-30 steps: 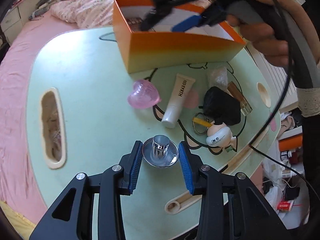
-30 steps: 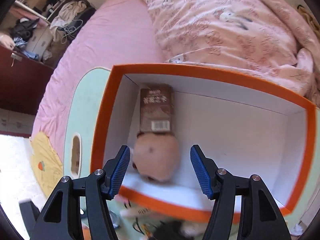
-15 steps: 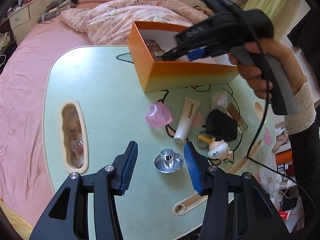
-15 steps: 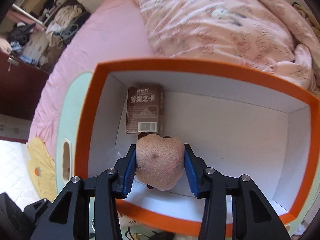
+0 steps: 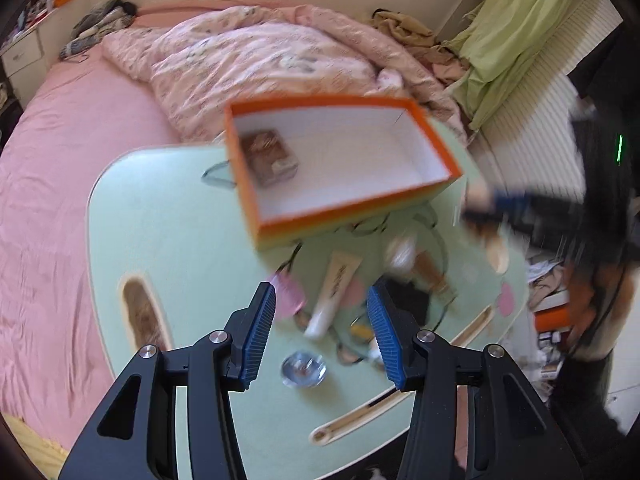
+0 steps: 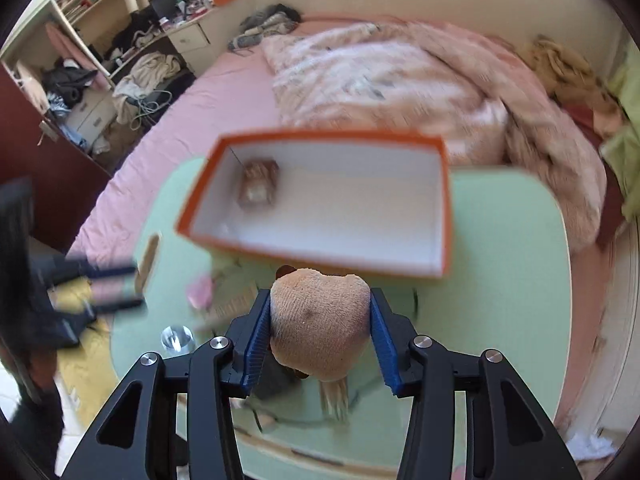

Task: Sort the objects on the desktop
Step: 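Grasp the peach plush with the right tool and place it on the table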

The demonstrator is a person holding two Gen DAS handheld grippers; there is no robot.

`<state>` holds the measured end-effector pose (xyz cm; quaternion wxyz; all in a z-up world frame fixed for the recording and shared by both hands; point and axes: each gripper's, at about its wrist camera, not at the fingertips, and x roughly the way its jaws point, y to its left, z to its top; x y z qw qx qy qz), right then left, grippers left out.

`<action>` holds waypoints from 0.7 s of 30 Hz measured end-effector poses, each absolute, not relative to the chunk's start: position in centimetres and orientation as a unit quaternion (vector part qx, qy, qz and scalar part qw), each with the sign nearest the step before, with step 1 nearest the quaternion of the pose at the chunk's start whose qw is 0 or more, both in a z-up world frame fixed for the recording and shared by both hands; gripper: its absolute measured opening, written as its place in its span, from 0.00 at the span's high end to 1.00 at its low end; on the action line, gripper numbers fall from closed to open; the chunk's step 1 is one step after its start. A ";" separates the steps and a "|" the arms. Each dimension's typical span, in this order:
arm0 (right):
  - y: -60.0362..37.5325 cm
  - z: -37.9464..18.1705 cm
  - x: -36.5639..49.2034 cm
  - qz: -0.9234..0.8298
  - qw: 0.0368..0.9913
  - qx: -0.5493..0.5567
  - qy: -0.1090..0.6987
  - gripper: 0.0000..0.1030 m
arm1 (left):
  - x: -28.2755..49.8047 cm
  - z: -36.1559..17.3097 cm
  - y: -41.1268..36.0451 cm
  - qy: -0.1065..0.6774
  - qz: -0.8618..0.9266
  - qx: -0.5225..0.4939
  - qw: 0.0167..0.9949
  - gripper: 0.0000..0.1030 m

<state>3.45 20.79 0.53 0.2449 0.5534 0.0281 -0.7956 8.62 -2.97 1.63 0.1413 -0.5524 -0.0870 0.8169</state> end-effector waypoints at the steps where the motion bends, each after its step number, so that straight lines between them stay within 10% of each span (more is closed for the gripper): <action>1: 21.7 -0.1 3.9 -0.792 0.244 0.560 0.018 0.55 | 7.9 2.1 -2.6 -0.085 0.818 -0.551 0.142 0.51; 21: 27.0 -2.6 6.0 -0.811 0.197 0.551 -0.025 0.40 | -4.6 -1.7 0.6 -0.072 0.782 -0.619 0.029 0.48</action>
